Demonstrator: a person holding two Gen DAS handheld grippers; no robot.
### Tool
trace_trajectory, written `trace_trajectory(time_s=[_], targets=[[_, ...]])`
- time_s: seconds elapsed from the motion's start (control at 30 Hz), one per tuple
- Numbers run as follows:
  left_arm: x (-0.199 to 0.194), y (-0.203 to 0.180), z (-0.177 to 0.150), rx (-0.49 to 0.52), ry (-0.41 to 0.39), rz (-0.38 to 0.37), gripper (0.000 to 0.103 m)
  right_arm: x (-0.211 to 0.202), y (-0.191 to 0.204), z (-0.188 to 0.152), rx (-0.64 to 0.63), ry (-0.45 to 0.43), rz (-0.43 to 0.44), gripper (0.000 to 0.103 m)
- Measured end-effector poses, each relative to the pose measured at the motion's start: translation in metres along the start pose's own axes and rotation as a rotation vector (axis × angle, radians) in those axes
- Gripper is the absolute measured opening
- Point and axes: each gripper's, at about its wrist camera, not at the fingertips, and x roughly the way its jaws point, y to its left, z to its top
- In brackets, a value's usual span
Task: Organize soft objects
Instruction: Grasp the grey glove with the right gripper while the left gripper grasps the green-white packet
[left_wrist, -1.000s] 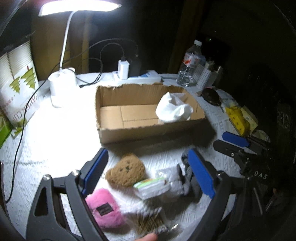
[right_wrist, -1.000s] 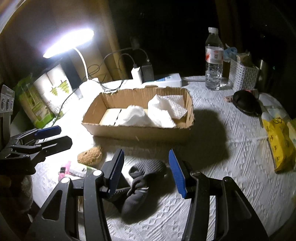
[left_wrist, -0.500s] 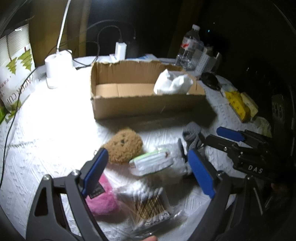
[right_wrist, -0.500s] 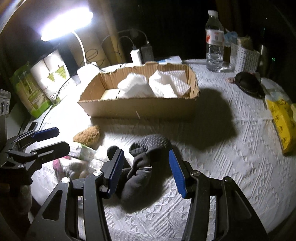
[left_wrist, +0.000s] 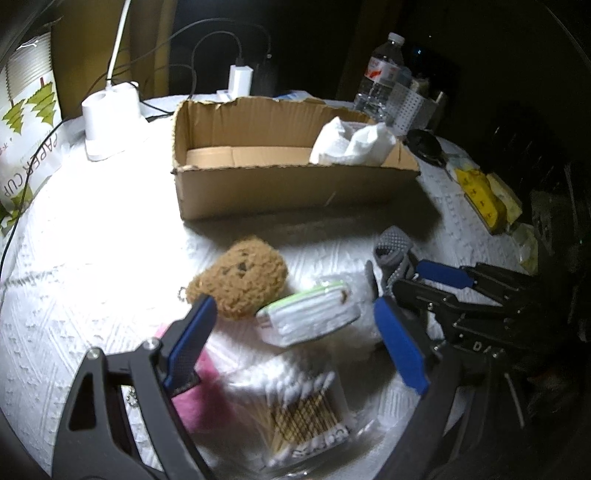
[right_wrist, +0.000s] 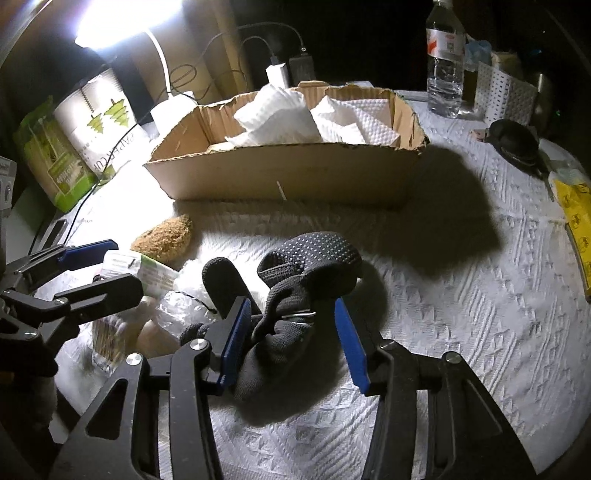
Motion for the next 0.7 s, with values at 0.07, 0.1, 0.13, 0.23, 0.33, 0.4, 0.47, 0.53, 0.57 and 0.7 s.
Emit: trace_trajectory(time_s=[0.07,0.1,0.13,0.23,0.33,0.4,0.47,0.53,0.57,0.7], targets=[[0.003,-0.001,0.001,0.003,0.007,-0.001,0.082,0.003,-0.001,-0.001,0.001,0.004,0.001,0.043],[0.005,-0.001,0.001,0.004,0.013,-0.001,0.08,0.004,-0.001,-0.001,0.001,0.007,0.004,0.042],[0.007,-0.001,0.0,0.006,0.018,0.001,0.079,0.005,-0.001,-0.002,0.001,0.01,0.006,0.039],[0.013,-0.002,-0.001,0.01,0.034,0.006,0.067,0.008,-0.001,-0.003,0.0,0.016,0.014,0.033],[0.013,-0.003,-0.001,0.009,0.03,0.003,0.057,0.008,0.0,-0.003,-0.012,0.015,0.023,0.027],[0.012,-0.004,-0.001,0.013,0.023,0.008,0.056,0.007,0.001,-0.003,-0.021,0.018,0.027,0.026],[0.011,-0.005,-0.001,0.017,0.019,0.009,0.056,0.006,0.0,-0.003,-0.023,0.014,0.031,0.026],[0.009,-0.005,-0.001,0.019,0.012,0.007,0.055,0.003,0.001,-0.002,-0.027,0.004,0.032,0.025],[0.007,-0.006,-0.001,0.02,0.005,0.007,0.055,0.0,0.001,-0.002,-0.03,-0.003,0.031,0.025],[-0.002,-0.006,0.002,0.025,-0.022,0.003,0.055,-0.011,0.002,0.004,-0.034,-0.032,0.021,0.025]])
